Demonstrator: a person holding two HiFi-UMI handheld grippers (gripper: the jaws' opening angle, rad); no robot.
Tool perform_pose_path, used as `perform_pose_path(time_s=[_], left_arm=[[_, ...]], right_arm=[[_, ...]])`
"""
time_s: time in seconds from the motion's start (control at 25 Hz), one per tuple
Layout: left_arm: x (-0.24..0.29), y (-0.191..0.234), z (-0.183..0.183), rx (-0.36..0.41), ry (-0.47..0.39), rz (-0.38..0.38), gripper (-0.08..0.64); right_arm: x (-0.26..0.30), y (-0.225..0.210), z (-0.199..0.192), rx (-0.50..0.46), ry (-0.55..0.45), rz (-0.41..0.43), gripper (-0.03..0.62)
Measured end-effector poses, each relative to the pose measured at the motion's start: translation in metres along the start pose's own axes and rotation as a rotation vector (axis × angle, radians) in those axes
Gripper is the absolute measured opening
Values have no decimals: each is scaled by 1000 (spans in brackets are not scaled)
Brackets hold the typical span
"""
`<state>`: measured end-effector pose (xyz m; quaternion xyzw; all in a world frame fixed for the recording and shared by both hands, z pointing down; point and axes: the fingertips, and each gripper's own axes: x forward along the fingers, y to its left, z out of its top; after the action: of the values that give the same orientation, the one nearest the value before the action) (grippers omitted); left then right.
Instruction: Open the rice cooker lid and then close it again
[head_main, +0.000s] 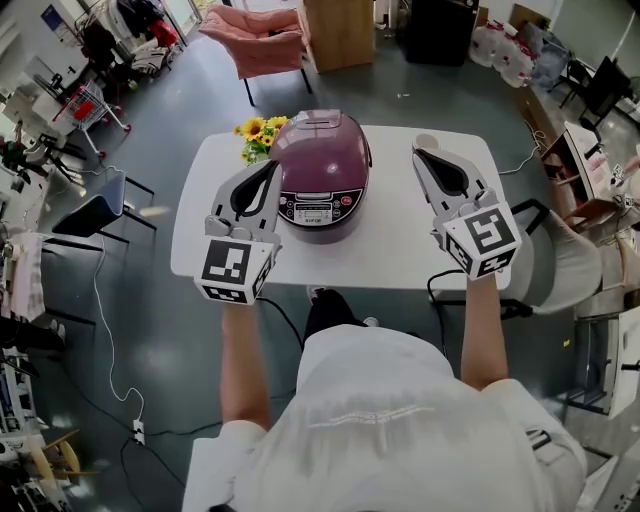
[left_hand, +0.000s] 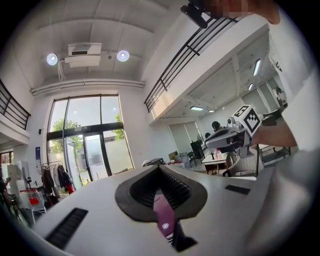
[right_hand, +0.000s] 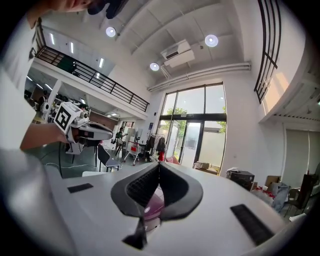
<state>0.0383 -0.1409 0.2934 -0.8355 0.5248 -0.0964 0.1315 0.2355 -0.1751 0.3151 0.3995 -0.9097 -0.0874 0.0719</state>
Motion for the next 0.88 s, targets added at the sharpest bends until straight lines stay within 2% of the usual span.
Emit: perform_pose_path(time_s=[0.88], left_arm=[[-2,15,-16,-11,21,-19,17]], right_arm=[[16,17,-1,-19,39,8,26]])
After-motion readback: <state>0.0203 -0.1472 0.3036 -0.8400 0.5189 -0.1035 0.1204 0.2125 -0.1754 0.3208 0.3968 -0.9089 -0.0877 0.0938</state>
